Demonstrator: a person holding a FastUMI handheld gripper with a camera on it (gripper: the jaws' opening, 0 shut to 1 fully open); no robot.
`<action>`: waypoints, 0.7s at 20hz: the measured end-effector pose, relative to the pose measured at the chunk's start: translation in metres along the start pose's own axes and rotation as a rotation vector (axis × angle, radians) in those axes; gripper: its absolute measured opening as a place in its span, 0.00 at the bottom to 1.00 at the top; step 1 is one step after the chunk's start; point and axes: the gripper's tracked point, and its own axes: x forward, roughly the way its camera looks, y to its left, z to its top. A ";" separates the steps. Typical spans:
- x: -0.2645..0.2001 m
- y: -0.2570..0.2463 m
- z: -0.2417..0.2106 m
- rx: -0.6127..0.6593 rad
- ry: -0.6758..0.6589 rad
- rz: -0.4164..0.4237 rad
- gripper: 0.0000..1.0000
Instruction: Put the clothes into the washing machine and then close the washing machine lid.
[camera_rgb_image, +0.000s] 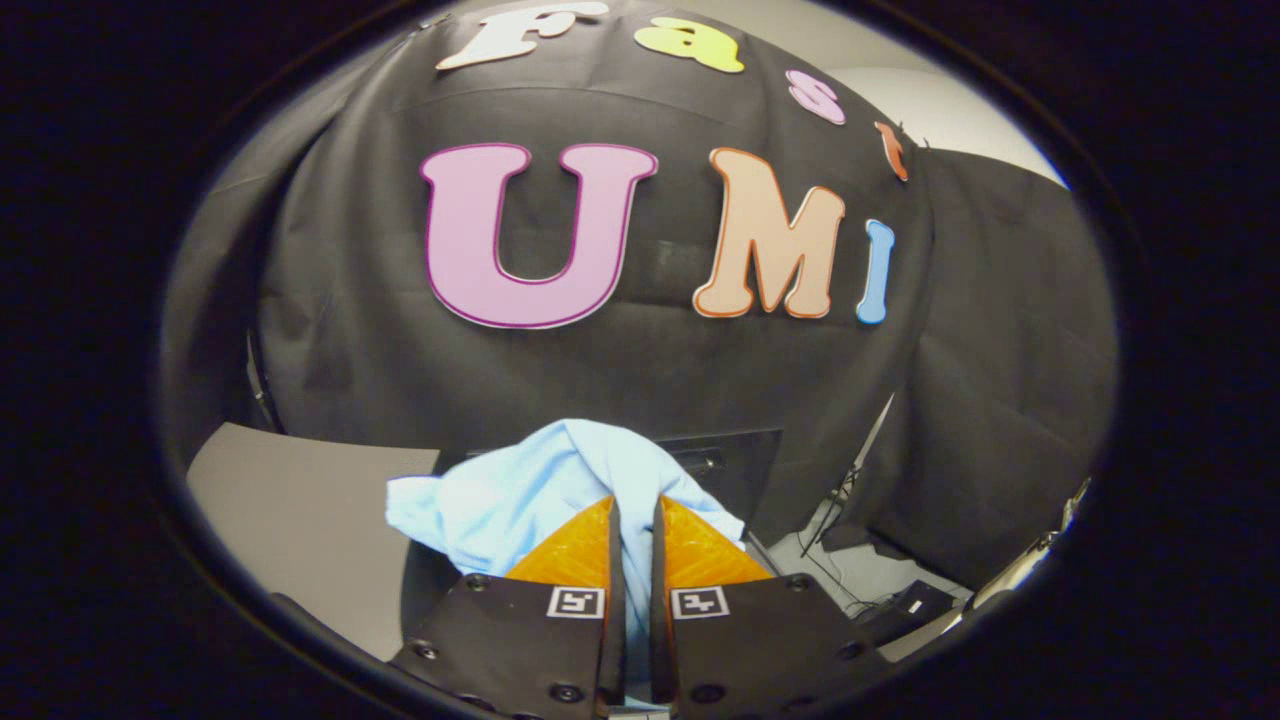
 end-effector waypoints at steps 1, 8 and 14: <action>0.008 -0.001 -0.005 0.002 0.007 0.015 0.10; 0.037 -0.001 -0.017 -0.030 -0.015 0.044 0.29; 0.040 -0.001 -0.022 -0.003 -0.005 0.065 0.95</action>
